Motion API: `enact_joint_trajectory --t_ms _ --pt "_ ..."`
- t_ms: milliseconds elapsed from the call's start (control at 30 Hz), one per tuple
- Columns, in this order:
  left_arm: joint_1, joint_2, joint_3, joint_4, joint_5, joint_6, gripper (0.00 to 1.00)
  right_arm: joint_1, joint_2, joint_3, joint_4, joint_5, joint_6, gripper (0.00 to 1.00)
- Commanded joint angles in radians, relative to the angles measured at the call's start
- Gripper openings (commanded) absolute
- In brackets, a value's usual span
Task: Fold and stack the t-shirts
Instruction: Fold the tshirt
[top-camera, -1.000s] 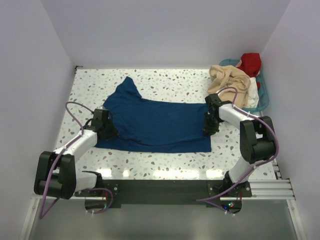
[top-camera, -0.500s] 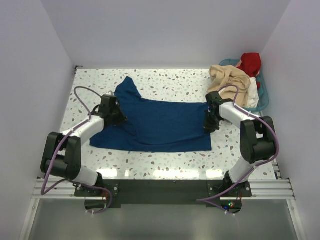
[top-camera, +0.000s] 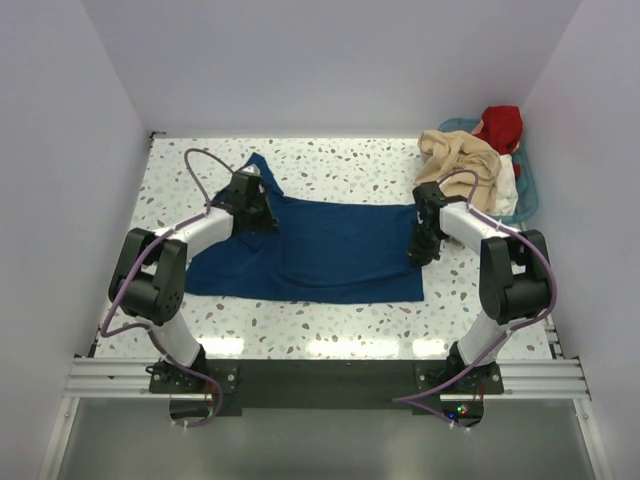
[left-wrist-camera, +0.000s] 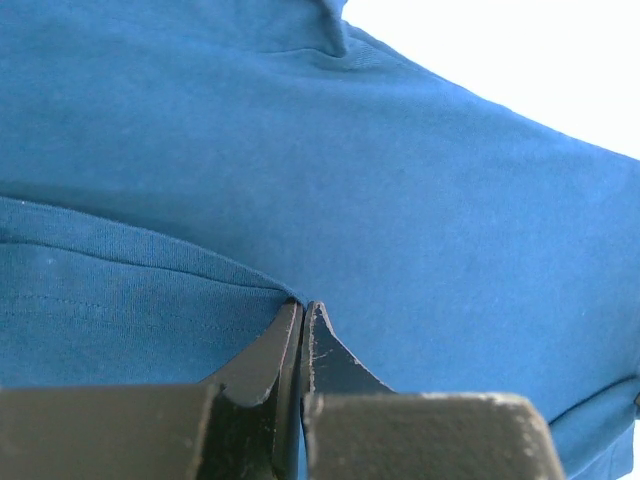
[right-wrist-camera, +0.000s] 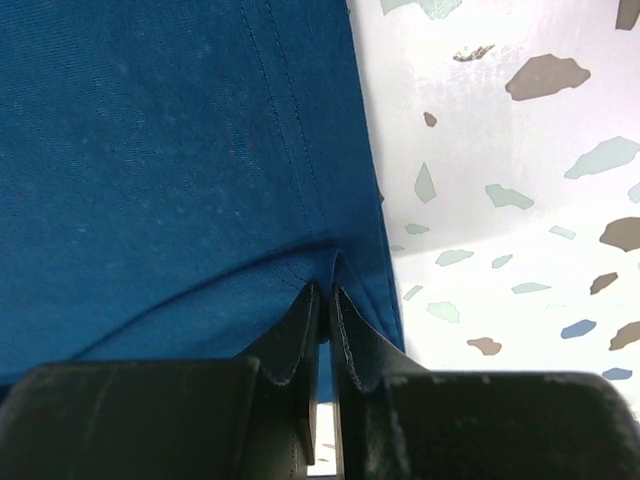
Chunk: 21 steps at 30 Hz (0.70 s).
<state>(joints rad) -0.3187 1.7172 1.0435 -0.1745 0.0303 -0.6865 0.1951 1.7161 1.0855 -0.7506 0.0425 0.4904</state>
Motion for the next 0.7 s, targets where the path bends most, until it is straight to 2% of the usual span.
enact_joint_trajectory --t_ms 0,300,433,533,567,600,667 --pt "-0.013 0.022 0.056 0.03 0.034 0.042 0.0 -0.006 0.007 0.039 -0.021 0.007 0.016 0.07" --pt "-0.046 0.042 0.062 0.109 0.146 0.093 0.08 -0.011 0.016 0.056 -0.049 0.002 0.022 0.06" --pt "-0.063 0.051 0.066 0.099 0.155 0.1 0.08 -0.014 0.014 0.048 -0.049 -0.001 0.023 0.06" --pt "-0.068 0.048 0.066 0.081 0.137 0.097 0.12 -0.013 0.014 0.044 -0.044 -0.007 0.025 0.06" --pt "-0.068 0.045 0.067 0.073 0.129 0.097 0.15 -0.016 0.014 0.044 -0.044 -0.01 0.025 0.06" --pt "-0.069 0.042 0.069 0.069 0.125 0.097 0.25 -0.014 0.013 0.044 -0.044 -0.012 0.025 0.06" --pt "-0.068 0.027 0.084 0.034 0.097 0.091 0.36 -0.014 0.016 0.044 -0.044 -0.016 0.025 0.06"
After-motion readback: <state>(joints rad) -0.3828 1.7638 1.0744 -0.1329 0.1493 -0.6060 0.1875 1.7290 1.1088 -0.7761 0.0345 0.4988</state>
